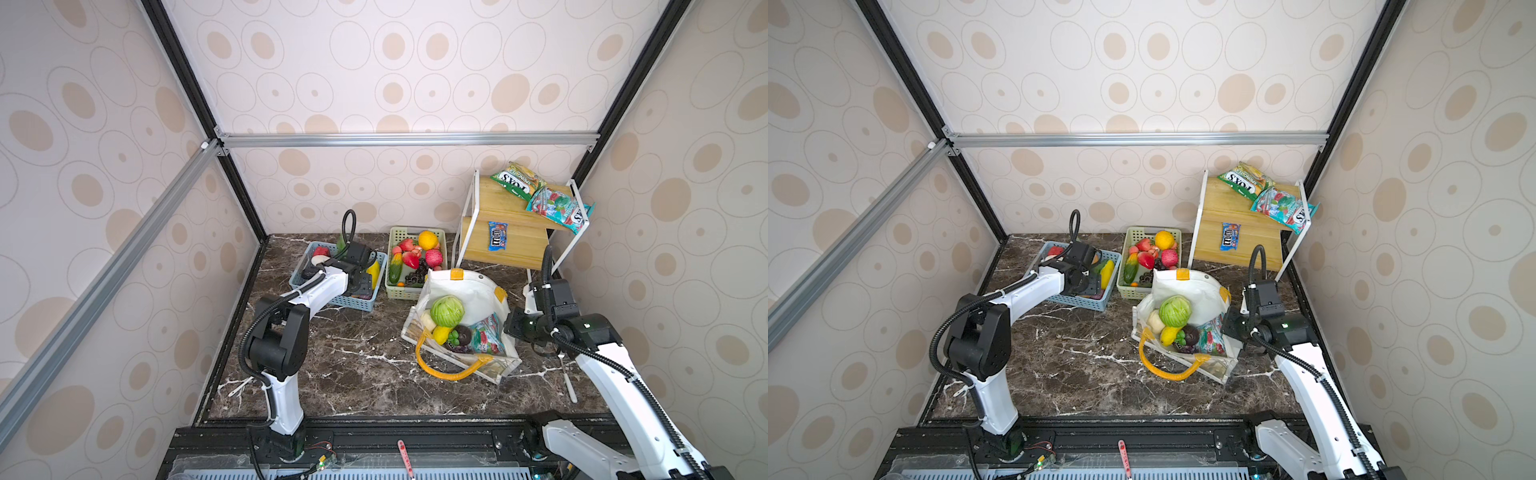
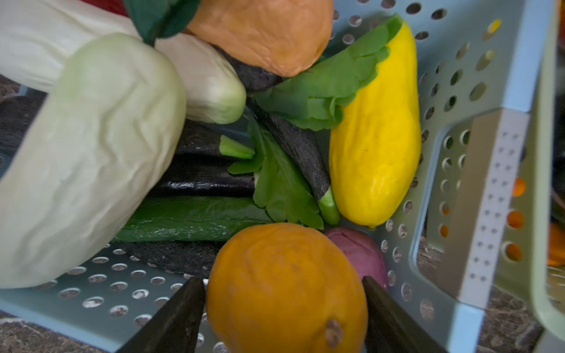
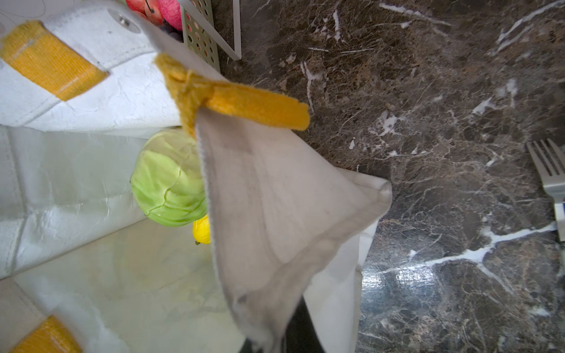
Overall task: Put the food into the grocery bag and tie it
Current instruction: 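Lower the left gripper toward the orange mango in the blue basket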
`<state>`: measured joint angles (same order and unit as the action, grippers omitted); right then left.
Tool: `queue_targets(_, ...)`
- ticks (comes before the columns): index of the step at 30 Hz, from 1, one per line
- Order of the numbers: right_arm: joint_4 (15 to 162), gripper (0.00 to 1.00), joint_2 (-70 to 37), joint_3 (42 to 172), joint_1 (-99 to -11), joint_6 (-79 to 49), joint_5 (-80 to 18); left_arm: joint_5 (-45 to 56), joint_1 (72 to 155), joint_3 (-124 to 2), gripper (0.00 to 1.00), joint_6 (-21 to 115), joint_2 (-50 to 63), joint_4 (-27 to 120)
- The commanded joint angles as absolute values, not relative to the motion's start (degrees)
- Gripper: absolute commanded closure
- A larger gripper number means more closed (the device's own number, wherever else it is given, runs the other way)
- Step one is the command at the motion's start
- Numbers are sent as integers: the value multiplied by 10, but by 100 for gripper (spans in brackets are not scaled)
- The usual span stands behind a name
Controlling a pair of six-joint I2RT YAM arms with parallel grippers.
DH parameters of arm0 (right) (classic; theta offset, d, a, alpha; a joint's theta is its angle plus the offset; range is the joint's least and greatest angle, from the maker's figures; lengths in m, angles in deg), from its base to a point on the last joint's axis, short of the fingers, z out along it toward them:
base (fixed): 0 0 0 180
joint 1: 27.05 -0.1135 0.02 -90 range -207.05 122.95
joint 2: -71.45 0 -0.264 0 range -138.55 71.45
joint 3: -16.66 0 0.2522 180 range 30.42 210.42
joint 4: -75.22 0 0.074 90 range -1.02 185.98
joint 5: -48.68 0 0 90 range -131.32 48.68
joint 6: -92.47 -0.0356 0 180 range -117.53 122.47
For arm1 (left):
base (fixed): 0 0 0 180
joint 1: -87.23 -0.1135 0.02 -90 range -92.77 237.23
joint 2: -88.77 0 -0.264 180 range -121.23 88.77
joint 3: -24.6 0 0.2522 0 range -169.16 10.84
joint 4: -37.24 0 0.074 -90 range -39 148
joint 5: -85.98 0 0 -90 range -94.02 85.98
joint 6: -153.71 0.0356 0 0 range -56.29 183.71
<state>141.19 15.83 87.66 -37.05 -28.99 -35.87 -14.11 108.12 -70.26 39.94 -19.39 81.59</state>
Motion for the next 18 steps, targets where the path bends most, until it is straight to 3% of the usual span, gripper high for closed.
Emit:
queue_targets(1, 1422, 91, 154, 888, -370, -286, -346, -141, 1075, -704, 23, 391, -208, 809)
queue_targets(13, 1421, 91, 152, 887, -370, -284, -346, -143, 1073, -712, 24, 392, -232, 802)
queue_targets(18, 1421, 91, 151, 887, -370, -285, -346, -153, 1067, -725, 30, 392, -245, 798)
